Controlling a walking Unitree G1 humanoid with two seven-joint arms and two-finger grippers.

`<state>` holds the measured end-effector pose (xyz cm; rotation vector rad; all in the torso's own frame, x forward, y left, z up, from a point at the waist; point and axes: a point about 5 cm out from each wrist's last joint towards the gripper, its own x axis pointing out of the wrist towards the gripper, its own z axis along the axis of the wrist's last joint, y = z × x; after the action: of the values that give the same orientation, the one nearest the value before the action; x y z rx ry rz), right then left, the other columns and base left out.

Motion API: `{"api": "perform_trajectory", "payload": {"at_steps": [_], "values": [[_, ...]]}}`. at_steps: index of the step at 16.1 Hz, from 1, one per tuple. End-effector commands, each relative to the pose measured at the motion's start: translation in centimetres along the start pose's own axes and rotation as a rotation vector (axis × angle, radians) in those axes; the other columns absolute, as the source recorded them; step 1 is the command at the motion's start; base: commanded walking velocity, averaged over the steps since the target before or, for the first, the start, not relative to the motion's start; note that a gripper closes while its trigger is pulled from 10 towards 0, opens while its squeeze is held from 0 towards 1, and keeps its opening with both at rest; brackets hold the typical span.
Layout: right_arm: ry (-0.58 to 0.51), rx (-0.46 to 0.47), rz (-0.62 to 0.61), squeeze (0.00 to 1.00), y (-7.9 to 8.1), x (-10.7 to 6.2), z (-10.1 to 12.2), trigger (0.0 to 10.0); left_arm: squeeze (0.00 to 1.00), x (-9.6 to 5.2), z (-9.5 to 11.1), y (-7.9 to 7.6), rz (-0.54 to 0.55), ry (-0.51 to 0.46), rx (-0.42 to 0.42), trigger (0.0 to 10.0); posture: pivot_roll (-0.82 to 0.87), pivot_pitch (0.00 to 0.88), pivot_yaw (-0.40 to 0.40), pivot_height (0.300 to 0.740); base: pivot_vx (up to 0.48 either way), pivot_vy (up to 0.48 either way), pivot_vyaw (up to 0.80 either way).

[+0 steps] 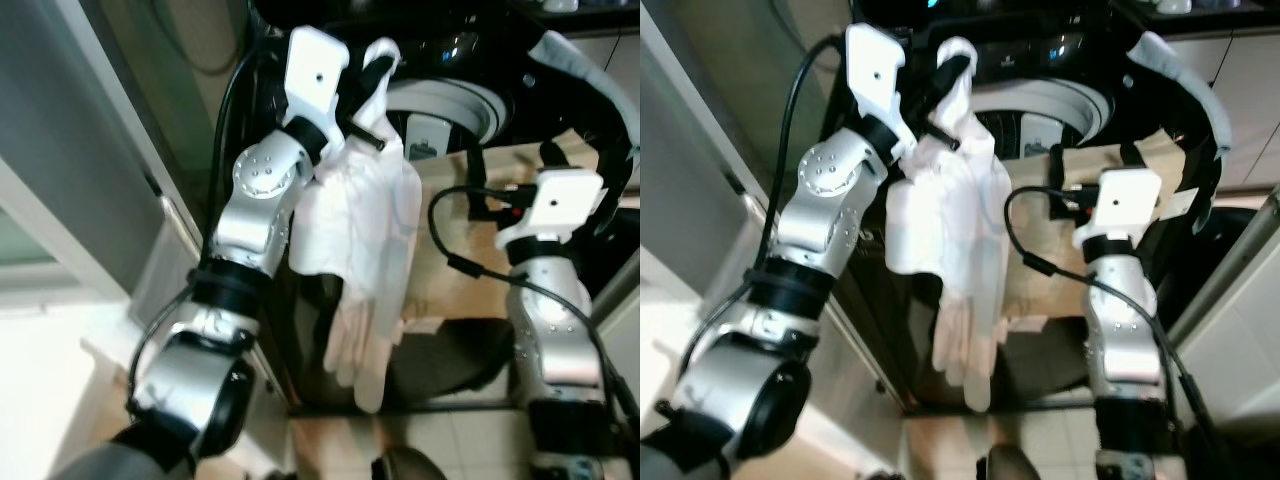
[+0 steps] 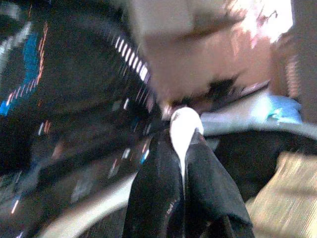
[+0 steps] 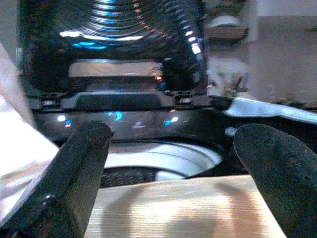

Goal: Clothes washing

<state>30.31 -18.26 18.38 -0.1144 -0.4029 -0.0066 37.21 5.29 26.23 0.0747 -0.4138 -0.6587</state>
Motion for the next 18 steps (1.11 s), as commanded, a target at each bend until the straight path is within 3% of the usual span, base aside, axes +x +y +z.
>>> {"api": "perform_trajectory", "payload": {"at_steps": [1,4,8,11,13,14,16,18], "values": [[-0.001,-0.005,0.023,0.00,0.6,0.0,0.0,10.0,0.00,-0.2,-0.2,1.2,0.023,0.026,0.007,10.0,-0.32,0.000,0.149,0.714,0.000,0.000,0.00],[0.031,-0.020,0.036,0.00,0.5,-0.5,-0.5,10.0,0.00,-0.4,-0.9,2.0,0.053,0.054,-0.022,10.0,-0.33,0.000,0.145,0.714,0.000,0.000,-0.73],[0.039,-0.029,0.045,0.00,0.3,-0.7,-0.6,10.0,0.00,-0.5,-1.4,2.0,0.076,0.059,-0.023,10.0,-0.34,0.000,0.128,0.714,0.000,0.000,0.00],[0.047,-0.016,0.064,0.00,0.8,-0.6,-0.8,10.0,0.00,0.6,1.3,3.7,0.086,0.038,0.021,10.0,-0.33,0.000,0.131,0.714,0.000,0.000,0.00],[0.048,-0.009,0.065,0.00,0.9,-0.7,-0.9,10.0,0.00,0.5,0.8,3.5,0.069,0.063,0.007,10.0,-0.32,0.000,0.134,0.714,0.000,0.000,0.00],[0.041,-0.005,0.059,0.00,1.0,-0.7,-0.8,10.0,0.00,0.0,-0.2,2.8,0.045,0.082,-0.040,10.0,-0.33,0.000,0.139,0.714,0.000,0.000,0.00],[0.029,-0.006,0.052,0.00,0.8,-0.4,-0.5,10.0,0.00,-0.2,-0.1,2.7,0.033,0.068,-0.077,10.0,-0.32,0.000,0.139,0.714,0.000,0.000,0.00],[0.046,0.023,0.071,0.00,1.0,-0.3,-1.1,10.0,0.00,3.1,6.5,4.0,-0.004,-0.068,-0.028,10.0,-0.29,0.000,0.133,0.714,0.000,0.000,0.00]]}}
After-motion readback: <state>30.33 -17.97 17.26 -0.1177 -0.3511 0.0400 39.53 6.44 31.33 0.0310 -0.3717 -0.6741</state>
